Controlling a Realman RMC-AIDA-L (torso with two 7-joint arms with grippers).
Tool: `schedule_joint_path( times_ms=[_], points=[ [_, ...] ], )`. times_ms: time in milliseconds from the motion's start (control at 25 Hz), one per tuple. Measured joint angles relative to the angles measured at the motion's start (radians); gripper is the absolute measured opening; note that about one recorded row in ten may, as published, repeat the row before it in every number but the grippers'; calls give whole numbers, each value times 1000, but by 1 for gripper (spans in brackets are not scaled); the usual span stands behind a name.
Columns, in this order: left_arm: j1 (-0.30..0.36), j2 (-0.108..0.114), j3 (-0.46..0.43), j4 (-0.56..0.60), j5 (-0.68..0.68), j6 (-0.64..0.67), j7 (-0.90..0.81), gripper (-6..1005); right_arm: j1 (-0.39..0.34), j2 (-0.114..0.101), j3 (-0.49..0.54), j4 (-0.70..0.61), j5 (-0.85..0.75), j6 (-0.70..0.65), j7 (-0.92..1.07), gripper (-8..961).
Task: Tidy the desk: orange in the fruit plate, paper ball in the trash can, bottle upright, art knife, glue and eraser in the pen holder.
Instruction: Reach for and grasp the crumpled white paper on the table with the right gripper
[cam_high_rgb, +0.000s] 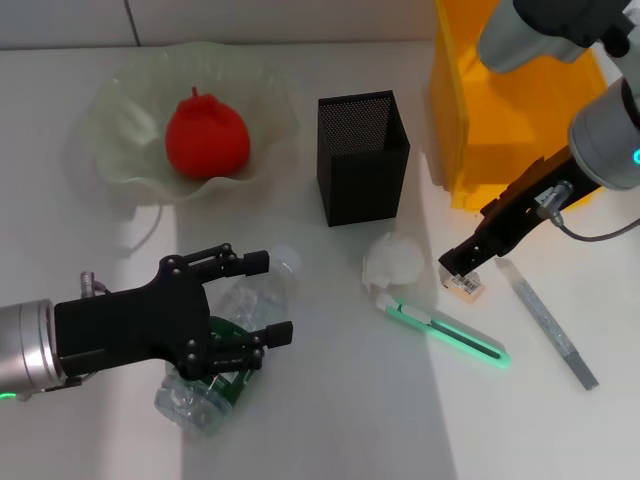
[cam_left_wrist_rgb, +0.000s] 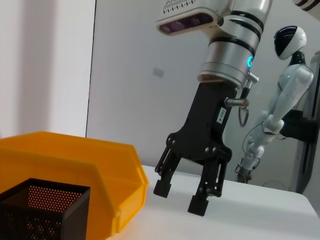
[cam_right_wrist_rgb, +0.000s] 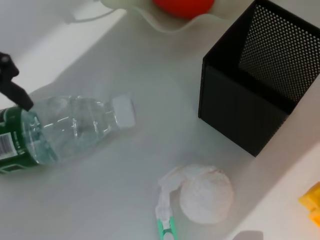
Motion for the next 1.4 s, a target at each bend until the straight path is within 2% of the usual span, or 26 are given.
schedule_joint_path(
  times_ms=[520, 1400],
  points=[
    [7, 0, 15, 0, 0, 5, 1, 800, 12, 0, -110, 123, 33, 222, 45, 823],
    [21, 2, 16, 0, 0, 25, 2, 799, 62, 0, -182, 335, 74, 371, 50, 820]
  ],
)
